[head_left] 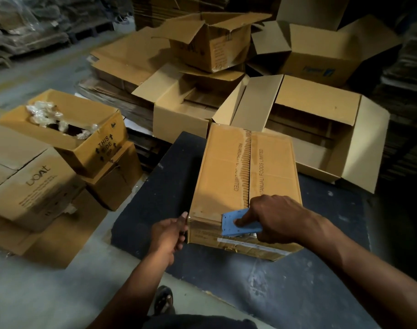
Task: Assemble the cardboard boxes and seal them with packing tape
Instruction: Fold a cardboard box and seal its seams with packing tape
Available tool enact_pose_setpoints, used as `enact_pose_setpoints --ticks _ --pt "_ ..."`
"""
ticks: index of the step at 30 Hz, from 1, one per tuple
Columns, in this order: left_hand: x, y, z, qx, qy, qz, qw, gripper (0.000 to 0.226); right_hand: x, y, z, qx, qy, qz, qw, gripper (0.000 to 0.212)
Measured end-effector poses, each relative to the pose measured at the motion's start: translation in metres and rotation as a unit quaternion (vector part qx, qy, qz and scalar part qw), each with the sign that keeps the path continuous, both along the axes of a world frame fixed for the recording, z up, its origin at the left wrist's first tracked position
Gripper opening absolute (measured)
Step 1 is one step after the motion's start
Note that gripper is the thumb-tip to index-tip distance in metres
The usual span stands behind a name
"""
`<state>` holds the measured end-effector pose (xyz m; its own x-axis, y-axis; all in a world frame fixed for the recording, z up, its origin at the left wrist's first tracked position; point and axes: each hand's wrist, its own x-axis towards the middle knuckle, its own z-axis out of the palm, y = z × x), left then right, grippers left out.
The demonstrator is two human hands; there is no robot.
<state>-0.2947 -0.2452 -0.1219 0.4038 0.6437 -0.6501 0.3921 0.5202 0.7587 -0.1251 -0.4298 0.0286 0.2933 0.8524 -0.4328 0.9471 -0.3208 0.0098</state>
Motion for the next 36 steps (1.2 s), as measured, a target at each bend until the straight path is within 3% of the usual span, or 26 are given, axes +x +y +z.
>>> enact_pose_setpoints --ticks 5,8,13,16,22,30,33,36 --pt "0.001 0.001 0.001 0.015 -0.002 -0.023 1.0 0.034 -0.002 0.004 0.0 -0.008 0.002 -0.018 1.0 0.058" --pt "0.001 0.003 0.01 0.041 -0.03 0.033 0.998 0.032 -0.002 0.005 0.001 -0.011 0.012 -0.027 1.0 0.059" --pt "-0.018 -0.003 0.025 0.196 -0.052 0.017 0.979 0.02 -0.002 0.003 0.003 -0.019 0.018 -0.039 0.999 0.059" --pt "-0.017 -0.002 0.028 0.236 -0.057 0.003 0.97 0.021 -0.001 0.003 0.003 -0.019 0.021 -0.048 0.998 0.06" --pt "-0.006 0.011 0.016 0.126 -0.019 0.01 0.992 0.025 0.0 0.007 0.004 -0.025 0.042 -0.047 0.998 0.059" --pt "0.0 0.021 -0.013 -0.02 0.0 -0.086 0.996 0.033 -0.004 0.011 0.007 -0.05 0.031 -0.031 0.998 0.056" --pt "0.004 0.023 -0.013 -0.037 -0.01 -0.086 0.996 0.037 -0.002 0.01 0.007 -0.046 0.037 -0.033 0.998 0.054" --pt "0.001 0.02 -0.016 -0.054 0.038 -0.098 0.993 0.05 -0.001 0.009 0.007 -0.041 0.044 -0.041 0.997 0.055"
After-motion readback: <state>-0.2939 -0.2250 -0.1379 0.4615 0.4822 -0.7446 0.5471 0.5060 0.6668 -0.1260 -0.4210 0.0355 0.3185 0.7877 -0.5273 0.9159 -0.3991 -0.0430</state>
